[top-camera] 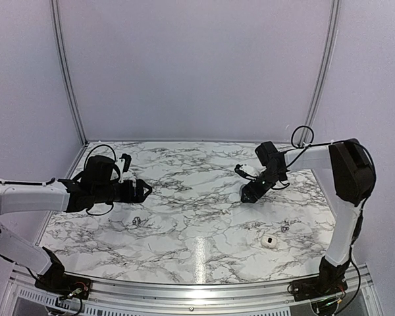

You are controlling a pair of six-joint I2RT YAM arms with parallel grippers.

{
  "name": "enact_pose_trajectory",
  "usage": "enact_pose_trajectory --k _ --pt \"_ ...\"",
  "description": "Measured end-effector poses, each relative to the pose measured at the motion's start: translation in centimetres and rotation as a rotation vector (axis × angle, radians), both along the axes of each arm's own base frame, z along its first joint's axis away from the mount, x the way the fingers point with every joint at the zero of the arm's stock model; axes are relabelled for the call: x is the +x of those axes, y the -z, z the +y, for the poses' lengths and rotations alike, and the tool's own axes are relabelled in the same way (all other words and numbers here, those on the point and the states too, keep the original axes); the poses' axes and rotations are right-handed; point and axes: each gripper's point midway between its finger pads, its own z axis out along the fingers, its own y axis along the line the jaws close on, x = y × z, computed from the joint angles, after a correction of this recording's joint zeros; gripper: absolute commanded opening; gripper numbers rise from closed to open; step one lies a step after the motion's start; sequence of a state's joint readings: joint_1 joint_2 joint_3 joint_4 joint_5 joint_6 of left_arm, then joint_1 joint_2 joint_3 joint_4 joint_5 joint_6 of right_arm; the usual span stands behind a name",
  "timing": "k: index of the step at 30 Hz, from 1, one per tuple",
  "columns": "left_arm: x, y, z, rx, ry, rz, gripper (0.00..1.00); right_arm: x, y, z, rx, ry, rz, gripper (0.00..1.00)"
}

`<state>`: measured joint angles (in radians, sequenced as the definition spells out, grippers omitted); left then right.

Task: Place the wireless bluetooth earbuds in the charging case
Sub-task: Move the charging case to the center of the board.

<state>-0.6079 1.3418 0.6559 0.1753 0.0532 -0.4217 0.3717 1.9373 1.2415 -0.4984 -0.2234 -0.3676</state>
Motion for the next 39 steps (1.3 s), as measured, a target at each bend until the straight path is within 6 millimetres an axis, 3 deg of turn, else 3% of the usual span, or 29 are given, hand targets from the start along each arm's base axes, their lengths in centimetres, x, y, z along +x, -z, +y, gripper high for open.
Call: enact_pose_trajectory --k 11,26,31,35,39 --pt "0.0 0.0 -0.1 -0.002 0.003 0.001 0.99 1.0 -0.3 0.0 -0.063 -0.001 -0.045 0.77" --pt "-0.1 0.0 -0.2 -0.005 0.008 0.003 0.99 0.5 0.0 1.0 -0.058 -0.037 -0.033 0.54" --pt "-0.1 0.0 -0.2 -0.005 0.008 0.003 0.99 0.4 -1.4 4.1 -0.018 -0.084 -0.058 0.52" --pt "-0.1 -0.1 -0.2 -0.006 0.008 0.003 0.99 1.0 -3.6 8.4 0.039 -0.145 -0.111 0.5" --pt "-0.1 -0.1 -0.1 -0.007 0.007 0.0 0.99 1.5 -4.2 12.9 0.077 -0.208 -0.135 0.49"
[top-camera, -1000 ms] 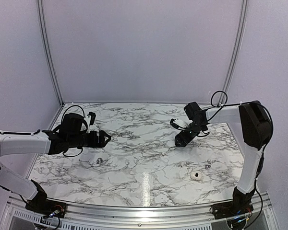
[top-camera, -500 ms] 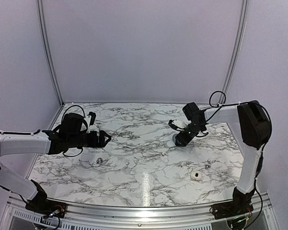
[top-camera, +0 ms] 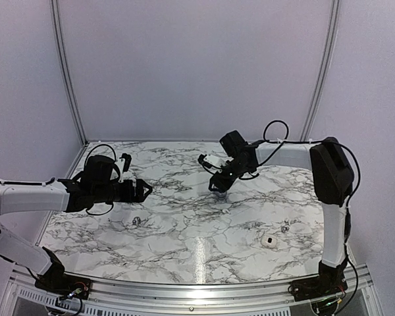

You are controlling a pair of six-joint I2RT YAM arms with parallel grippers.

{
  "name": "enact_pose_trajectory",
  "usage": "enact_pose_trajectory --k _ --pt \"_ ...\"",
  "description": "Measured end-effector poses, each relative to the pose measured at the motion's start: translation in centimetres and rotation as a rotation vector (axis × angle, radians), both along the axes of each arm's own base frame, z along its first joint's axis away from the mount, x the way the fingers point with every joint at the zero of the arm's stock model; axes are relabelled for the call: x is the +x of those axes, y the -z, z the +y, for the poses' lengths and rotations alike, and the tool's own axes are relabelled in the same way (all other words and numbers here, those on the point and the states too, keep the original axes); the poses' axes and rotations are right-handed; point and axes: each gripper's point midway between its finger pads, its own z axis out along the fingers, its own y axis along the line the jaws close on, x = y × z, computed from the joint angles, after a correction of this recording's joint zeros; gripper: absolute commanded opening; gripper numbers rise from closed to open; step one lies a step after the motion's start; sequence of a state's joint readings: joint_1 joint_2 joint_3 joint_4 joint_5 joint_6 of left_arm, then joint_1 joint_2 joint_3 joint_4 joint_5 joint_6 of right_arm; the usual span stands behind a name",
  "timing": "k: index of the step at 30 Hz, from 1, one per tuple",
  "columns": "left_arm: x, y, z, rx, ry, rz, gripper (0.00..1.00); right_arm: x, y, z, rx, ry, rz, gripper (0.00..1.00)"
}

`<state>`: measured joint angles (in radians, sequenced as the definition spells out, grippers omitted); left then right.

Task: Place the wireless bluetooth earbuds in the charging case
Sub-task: Move the charging case to the center of the board.

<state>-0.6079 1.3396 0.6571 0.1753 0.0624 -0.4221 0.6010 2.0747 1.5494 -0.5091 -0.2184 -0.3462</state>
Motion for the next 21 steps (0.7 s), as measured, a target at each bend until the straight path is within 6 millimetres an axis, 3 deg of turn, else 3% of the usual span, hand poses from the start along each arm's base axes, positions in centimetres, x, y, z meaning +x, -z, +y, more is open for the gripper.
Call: enact_pose_trajectory --k 5,8,11,16,18,21 --pt "-0.2 -0.8 0.2 -0.011 -0.003 -0.02 0.99 -1.0 1.6 3.8 -0.013 -0.065 0.022 0.59" --pt "-0.3 -0.9 0.3 -0.013 -0.004 -0.024 0.99 -2.1 2.2 4.5 -0.023 -0.075 0.048 0.63" --pt "-0.3 -0.8 0.4 -0.01 -0.006 -0.023 0.99 -2.7 1.4 4.5 -0.009 -0.064 0.044 0.67" --pt "-0.3 -0.8 0.4 -0.011 -0.006 -0.024 0.99 -4.2 -3.0 1.3 0.039 0.027 0.009 0.68" --pt "-0.3 -0.8 0.4 -0.011 -0.005 -0.024 0.99 -4.4 -5.4 -1.0 0.073 0.112 -0.024 0.66" --pt "-0.3 -0.8 0.4 -0.011 -0.005 -0.024 0.99 -5.3 -8.5 -6.1 0.129 0.311 -0.053 0.63"
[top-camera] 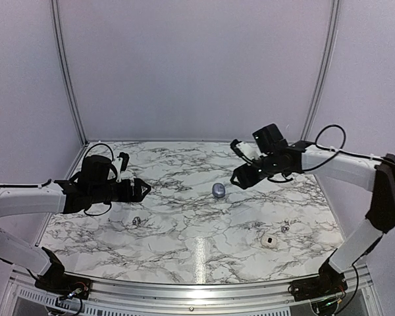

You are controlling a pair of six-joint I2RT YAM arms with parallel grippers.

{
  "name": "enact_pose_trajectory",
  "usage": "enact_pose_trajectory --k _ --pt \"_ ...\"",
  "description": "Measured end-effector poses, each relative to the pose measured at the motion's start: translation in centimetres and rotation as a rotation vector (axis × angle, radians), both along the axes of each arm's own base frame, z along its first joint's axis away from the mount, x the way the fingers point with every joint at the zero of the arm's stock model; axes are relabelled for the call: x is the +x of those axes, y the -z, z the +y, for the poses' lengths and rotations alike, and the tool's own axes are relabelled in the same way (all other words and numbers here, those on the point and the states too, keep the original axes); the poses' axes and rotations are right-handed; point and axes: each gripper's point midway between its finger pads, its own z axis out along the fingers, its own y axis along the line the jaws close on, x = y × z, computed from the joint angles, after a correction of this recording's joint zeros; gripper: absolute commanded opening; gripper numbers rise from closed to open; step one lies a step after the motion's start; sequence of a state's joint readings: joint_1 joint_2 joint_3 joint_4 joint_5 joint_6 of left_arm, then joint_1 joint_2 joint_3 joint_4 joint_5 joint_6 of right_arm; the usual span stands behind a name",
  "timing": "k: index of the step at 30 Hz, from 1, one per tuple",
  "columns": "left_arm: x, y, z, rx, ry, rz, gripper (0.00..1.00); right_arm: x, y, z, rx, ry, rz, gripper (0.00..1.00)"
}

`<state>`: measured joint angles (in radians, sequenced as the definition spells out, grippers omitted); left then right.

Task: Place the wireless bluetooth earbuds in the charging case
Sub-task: Move the charging case to the center of the board, then move the left earbud to the center of the board.

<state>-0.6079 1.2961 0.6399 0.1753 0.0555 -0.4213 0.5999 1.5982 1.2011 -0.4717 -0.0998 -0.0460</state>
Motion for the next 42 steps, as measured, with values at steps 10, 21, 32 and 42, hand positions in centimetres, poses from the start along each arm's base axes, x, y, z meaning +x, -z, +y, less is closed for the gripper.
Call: enact_pose_trajectory --k 10,21,32,42 --pt "-0.2 -0.1 -0.4 -0.026 0.015 0.014 0.99 -8.4 2.3 -10.6 0.0 0.543 0.172 0.49" --pt "0.0 1.0 -1.0 -0.037 0.023 0.04 0.99 -12.3 7.1 -16.3 -0.113 0.895 0.269 0.45" --pt "0.0 0.8 -1.3 -0.048 0.034 0.035 0.99 -13.5 9.9 -18.0 -0.159 1.008 0.294 0.44" --pt "0.0 0.7 -1.4 -0.054 0.04 0.032 0.99 -13.0 11.4 -18.4 -0.147 1.034 0.298 0.41"
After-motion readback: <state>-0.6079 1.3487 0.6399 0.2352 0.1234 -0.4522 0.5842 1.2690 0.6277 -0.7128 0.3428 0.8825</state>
